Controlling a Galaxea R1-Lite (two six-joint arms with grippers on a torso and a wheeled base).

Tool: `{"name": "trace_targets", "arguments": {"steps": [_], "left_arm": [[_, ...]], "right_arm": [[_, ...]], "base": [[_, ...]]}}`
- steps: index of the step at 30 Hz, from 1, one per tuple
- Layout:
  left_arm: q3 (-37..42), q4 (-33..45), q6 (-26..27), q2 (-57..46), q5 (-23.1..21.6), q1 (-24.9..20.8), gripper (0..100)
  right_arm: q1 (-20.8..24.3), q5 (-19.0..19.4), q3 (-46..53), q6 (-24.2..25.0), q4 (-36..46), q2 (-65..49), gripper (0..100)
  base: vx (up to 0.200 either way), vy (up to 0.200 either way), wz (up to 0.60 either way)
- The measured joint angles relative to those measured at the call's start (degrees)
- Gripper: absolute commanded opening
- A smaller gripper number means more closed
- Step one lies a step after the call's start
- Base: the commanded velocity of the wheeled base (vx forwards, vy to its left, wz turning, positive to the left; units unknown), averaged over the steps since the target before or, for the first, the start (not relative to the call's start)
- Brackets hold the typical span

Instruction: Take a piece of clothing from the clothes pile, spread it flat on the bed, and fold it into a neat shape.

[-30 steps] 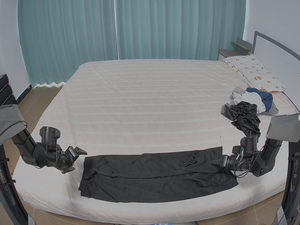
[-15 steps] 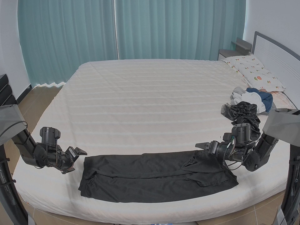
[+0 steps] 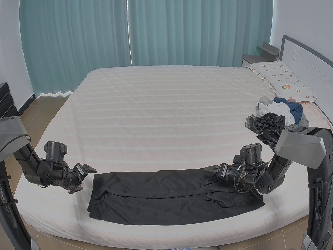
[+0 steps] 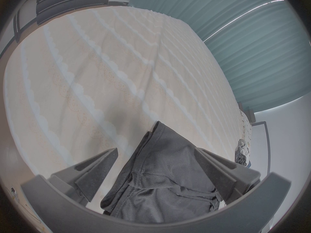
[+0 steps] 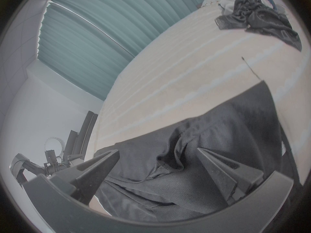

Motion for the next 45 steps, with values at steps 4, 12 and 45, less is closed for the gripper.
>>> {"name": "trace_targets", "arguments": {"steps": [4, 12, 45], "left_arm": [[0.2, -0.1, 0.0, 0.0, 0.0, 0.0, 100], [0.7, -0.5, 0.2, 0.0, 0.0, 0.0, 100], [0.9, -0.5, 0.2, 0.1, 0.0, 0.0, 100]], "right_arm": [[0.9, -0.8, -0.9, 0.0, 0.3, 0.6, 100], [2.3, -1.2, -3.6, 0.2, 2.5, 0.9, 100], [2.3, -5.2, -7.0, 3.1, 7.8, -2.5, 100]], "base": [[0.000, 0.000, 0.00], [0.000, 0.000, 0.00], [0.000, 0.000, 0.00]]}}
